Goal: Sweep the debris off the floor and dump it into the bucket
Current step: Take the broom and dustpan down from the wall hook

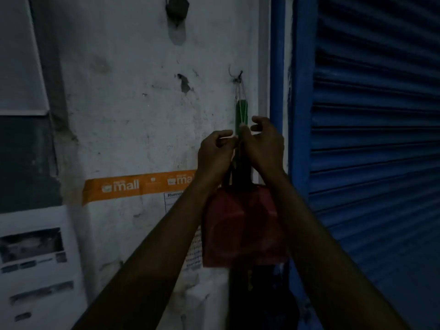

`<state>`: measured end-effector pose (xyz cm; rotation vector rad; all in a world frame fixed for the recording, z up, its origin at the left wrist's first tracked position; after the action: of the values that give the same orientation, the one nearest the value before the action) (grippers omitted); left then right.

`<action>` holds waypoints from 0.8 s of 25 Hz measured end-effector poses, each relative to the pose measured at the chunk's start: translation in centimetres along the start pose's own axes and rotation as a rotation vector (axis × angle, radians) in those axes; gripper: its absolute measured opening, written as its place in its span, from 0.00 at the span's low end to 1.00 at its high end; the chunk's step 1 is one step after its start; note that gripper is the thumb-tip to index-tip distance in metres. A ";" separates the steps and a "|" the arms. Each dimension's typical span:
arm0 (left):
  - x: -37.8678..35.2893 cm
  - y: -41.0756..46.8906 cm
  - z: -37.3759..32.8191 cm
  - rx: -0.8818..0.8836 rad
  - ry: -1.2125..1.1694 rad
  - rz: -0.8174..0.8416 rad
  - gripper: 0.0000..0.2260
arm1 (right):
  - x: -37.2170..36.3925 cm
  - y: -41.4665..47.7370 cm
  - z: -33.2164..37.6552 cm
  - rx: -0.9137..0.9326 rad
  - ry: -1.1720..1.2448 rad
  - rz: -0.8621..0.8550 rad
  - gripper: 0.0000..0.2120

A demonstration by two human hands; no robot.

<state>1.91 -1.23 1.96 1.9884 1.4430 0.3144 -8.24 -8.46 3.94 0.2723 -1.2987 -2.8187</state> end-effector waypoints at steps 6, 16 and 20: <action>-1.9 2.1 -0.5 0.092 0.047 -0.155 0.12 | -2.4 4.0 -0.7 -0.221 0.087 0.132 0.21; -3.9 4.0 -1.9 0.137 0.086 -0.129 0.07 | -3.8 6.0 -1.1 -0.170 0.047 0.133 0.09; -4.0 3.4 -2.8 0.168 0.133 -0.125 0.07 | -3.4 6.2 -1.2 -0.263 0.177 0.132 0.12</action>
<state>1.55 -4.44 6.94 2.0295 1.7196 0.2825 -4.96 -13.09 8.35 0.3990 -0.8672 -2.7390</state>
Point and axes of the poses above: each hand's wrist, its own y-axis towards the middle knuckle, its own x-axis out of the back of the hand, z = x × y, the point moved 3 cm from there along y, towards the middle knuckle, and after that the axes turned 15 degrees about -z, right-handed, at the moved point
